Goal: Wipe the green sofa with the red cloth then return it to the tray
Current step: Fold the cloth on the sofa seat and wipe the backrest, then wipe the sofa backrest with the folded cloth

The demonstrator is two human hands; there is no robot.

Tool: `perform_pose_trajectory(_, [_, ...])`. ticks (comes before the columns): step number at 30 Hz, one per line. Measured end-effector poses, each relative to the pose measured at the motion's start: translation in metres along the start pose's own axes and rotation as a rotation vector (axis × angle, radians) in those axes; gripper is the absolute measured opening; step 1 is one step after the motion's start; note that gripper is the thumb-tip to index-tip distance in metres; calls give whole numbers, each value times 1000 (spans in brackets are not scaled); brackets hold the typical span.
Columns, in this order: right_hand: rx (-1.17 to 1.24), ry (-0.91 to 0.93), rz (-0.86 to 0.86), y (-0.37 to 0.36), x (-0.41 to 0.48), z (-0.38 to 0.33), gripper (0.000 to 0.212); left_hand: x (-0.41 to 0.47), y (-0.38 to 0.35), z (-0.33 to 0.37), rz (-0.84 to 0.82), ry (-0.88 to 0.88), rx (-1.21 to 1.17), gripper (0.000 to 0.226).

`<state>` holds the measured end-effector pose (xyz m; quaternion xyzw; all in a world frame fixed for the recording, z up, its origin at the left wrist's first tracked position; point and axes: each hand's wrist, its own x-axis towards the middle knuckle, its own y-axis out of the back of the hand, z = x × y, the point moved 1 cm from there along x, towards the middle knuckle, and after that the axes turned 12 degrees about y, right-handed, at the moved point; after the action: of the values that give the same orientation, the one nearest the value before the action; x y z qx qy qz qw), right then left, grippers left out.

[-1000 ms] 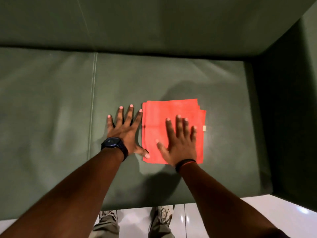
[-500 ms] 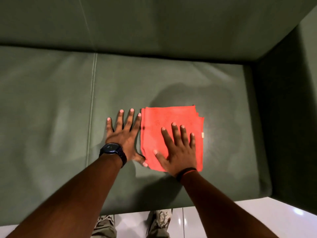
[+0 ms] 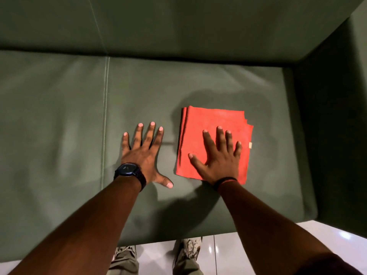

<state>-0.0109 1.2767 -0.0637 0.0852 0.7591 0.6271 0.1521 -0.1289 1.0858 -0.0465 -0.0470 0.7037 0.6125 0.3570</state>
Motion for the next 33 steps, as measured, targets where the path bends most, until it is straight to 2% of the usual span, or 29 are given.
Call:
perform_pose_trajectory(2, [-12,27,-28,-2,-2,-15,84,0,1,1,1,1,6,156])
perform_pose_trajectory(6, [-47,262,-61,2,-6,-2,85,-1,4,2,3,3,8,157])
perform_pose_trajectory(8, [-32,174,-18,3,-7,19,86,-2,5,4,-21,4,6,156])
perform_pose_trajectory(11, [14,-102,35,-1,-12,26,82,-3,8,3,-40,2,17,155])
perform_pose_trajectory(16, [68,-169,53,-12,-16,-5,60,-5,12,4,-45,6,26,157])
perform_pose_trajectory(19, [175,-229,86,-10,-11,-28,61,-5,20,1,-59,-8,2,153])
perform_pose_trajectory(22, [523,-367,61,-1,5,-60,74,-3,38,-8,-61,-37,-35,147])
perform_pose_trajectory(27, [1868,-546,347,51,64,-85,89,29,110,-23,163,-22,-131,147])
perform_pose_trajectory(28, [2037,-532,395,68,77,-78,92,38,130,-21,214,-40,-138,147])
perform_pose_trajectory(31, [2161,-357,573,131,120,-47,100,62,190,-6,430,-55,-175,146])
perform_pose_trajectory(33, [1983,-234,800,178,145,-27,88,75,226,10,566,-37,-175,139])
